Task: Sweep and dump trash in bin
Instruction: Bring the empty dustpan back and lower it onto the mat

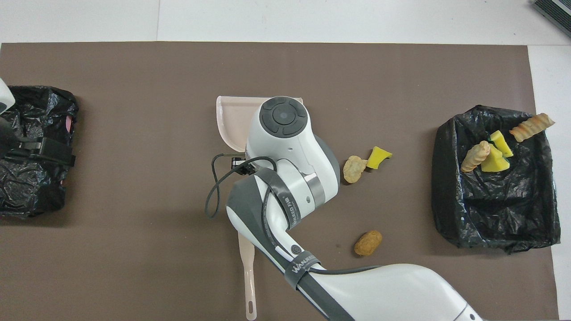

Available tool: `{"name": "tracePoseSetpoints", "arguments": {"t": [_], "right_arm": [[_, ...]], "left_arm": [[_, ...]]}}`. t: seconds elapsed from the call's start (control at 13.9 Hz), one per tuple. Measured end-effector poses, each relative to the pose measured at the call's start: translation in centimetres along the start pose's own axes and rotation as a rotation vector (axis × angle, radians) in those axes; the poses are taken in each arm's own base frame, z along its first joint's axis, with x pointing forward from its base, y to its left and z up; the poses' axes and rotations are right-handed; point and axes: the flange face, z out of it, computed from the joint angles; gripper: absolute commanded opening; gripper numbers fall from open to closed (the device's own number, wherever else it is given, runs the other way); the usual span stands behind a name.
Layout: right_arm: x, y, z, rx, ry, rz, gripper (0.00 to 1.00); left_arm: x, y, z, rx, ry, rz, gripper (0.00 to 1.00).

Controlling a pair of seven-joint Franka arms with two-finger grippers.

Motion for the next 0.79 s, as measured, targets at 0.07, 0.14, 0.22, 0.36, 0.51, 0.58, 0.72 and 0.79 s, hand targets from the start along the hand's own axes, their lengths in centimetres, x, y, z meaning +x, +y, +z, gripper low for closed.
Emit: {"name": "tracePoseSetpoints", "arguments": {"t": [0.07, 0.14, 0.22, 0.36, 0.51, 0.58, 0.72, 0.79], "right_arm": [[0.0, -0.1, 0.6, -0.005, -0.005, -0.001, 0.00], [0.1, 0.1, 0.7, -0.007, -0.006, 0.000, 0.00], [0.2, 0.1, 0.9, -0.010, -0.007, -0.001, 0.00], [-0.1, -0.6, 2.1, -0.018, -0.016, -0.015, 0.00], [-0.5, -1.8, 3.5, -0.028, -0.017, -0.035, 0.00], [-0.5, -2.1, 3.9, -0.035, -0.015, -0.043, 0.00], [-0.6, -2.3, 3.7, -0.037, -0.008, -0.050, 0.41], [-0.6, -2.3, 3.7, -0.039, -0.007, -0.051, 0.62]], "left_arm": [[0.0, 0.0, 0.0, 0.000, 0.000, 0.000, 1.00], [0.0, 0.0, 0.0, 0.000, 0.000, 0.000, 1.00], [0.0, 0.0, 0.0, 0.000, 0.000, 0.000, 1.00], [0.0, 0.0, 0.0, 0.000, -0.001, 0.000, 1.00], [0.0, 0.0, 0.0, 0.000, 0.000, 0.000, 1.00], [0.0, 0.0, 0.0, 0.000, 0.002, -0.001, 1.00], [0.1, -0.1, 0.0, 0.000, 0.006, -0.001, 1.00], [0.1, -0.1, 0.0, 0.001, 0.009, -0.001, 1.00]]}}
